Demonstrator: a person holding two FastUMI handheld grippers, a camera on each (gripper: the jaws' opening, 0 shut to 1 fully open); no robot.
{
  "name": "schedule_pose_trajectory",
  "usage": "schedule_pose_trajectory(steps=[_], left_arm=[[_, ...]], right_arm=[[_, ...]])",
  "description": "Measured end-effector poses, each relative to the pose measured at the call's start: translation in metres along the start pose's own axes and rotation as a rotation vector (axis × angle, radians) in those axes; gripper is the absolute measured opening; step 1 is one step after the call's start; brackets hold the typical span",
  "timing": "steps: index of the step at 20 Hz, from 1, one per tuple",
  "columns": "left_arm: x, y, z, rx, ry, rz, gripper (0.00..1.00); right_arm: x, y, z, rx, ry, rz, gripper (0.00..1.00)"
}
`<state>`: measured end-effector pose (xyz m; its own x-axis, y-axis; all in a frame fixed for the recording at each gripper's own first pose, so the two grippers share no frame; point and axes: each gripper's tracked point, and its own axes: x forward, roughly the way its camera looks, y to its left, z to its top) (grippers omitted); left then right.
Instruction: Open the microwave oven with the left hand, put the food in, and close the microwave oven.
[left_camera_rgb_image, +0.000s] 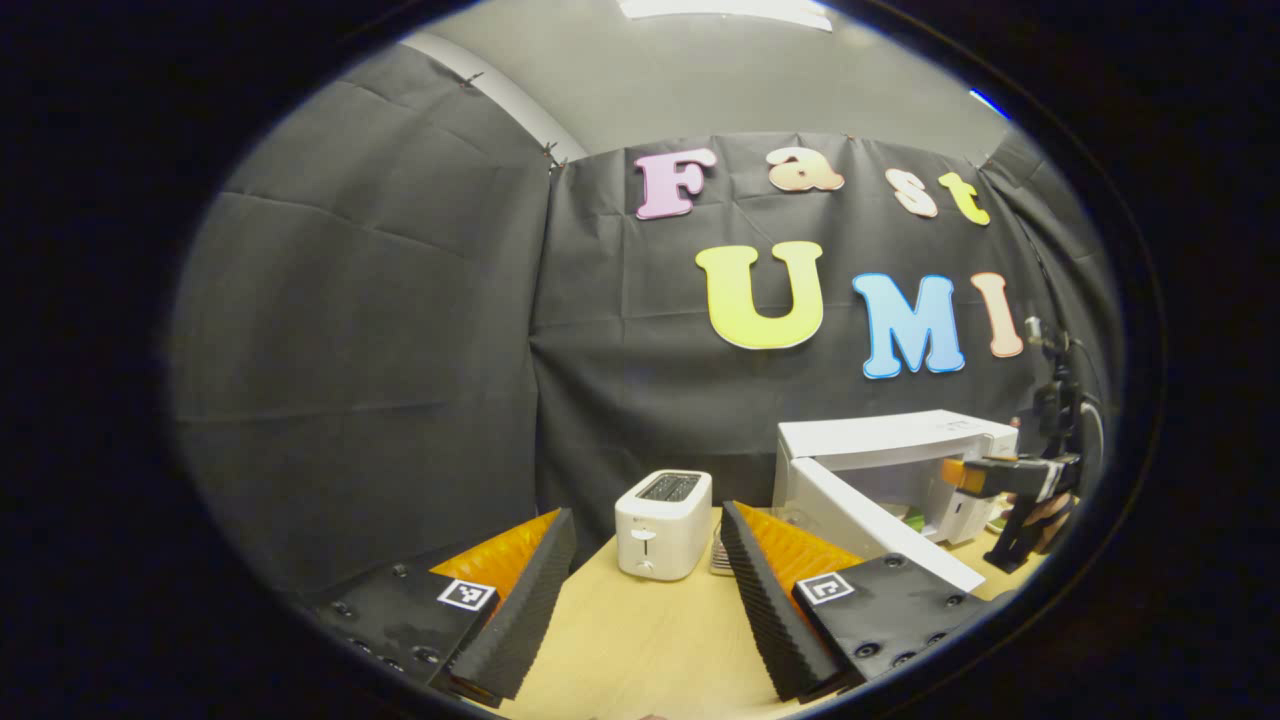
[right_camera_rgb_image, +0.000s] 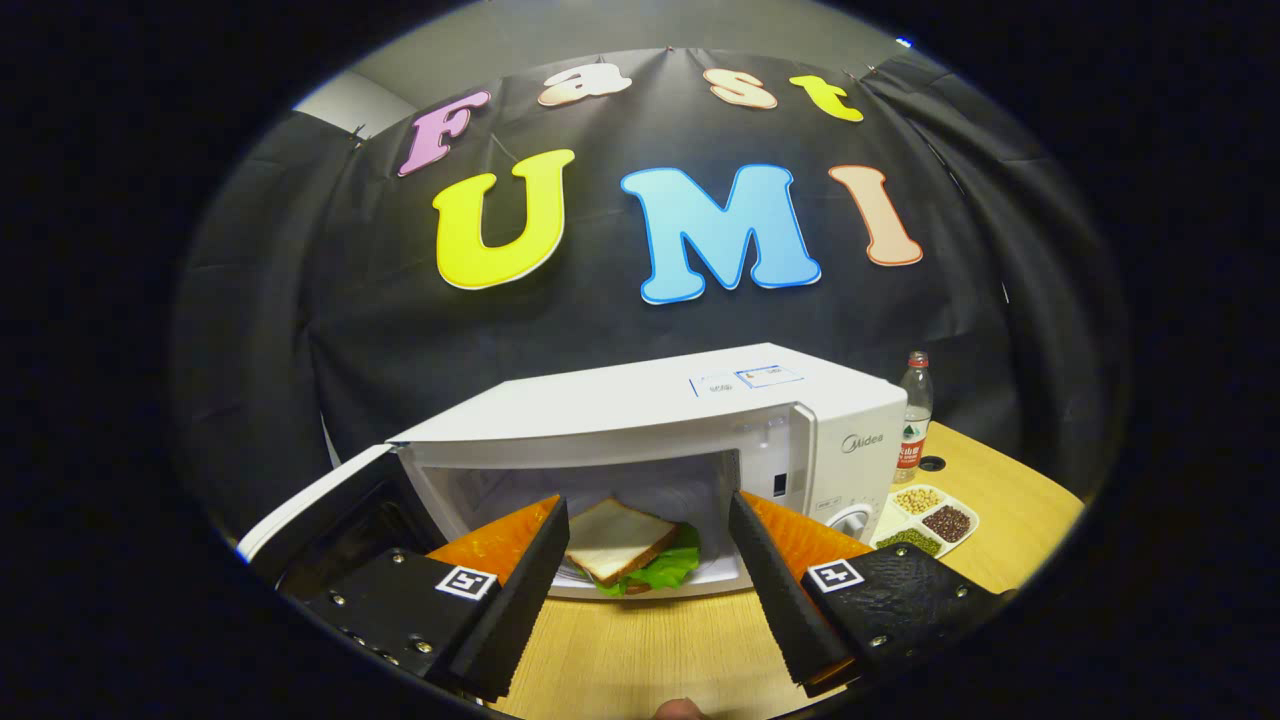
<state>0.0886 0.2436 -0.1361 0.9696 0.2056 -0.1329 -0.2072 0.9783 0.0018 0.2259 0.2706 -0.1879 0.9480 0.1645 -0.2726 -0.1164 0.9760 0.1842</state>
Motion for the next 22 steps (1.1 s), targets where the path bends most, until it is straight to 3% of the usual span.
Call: schedule_pose_trajectory(steps=[4, 6, 12, 16, 17, 22], left_arm=[[-0.006, -0.007, -0.011, 0.024, 0.01, 0.005, 0.97], [-0.011, -0.011, -0.017, 0.024, 0.023, 0.008, 0.94], [-0.026, -0.019, -0.032, 0.019, 0.051, 0.026, 0.94], [-0.038, -0.031, -0.05, -0.03, 0.091, 0.026, 0.94], [-0.04, -0.034, -0.056, -0.046, 0.104, 0.027, 0.91], [-0.045, -0.055, -0.084, -0.077, 0.193, 0.003, 0.51]], right_arm=[[-0.049, -0.015, 0.036, -0.053, -0.059, 0.021, 0.97], [-0.072, -0.022, 0.051, -0.074, -0.085, 0.032, 0.97], [-0.144, -0.036, 0.07, -0.096, -0.117, 0.086, 0.97], [-0.181, -0.057, 0.077, -0.09, -0.136, 0.082, 0.97], [-0.189, -0.063, 0.08, -0.09, -0.142, 0.077, 0.97], [-0.225, -0.102, 0.094, -0.105, -0.198, 0.035, 0.97]])
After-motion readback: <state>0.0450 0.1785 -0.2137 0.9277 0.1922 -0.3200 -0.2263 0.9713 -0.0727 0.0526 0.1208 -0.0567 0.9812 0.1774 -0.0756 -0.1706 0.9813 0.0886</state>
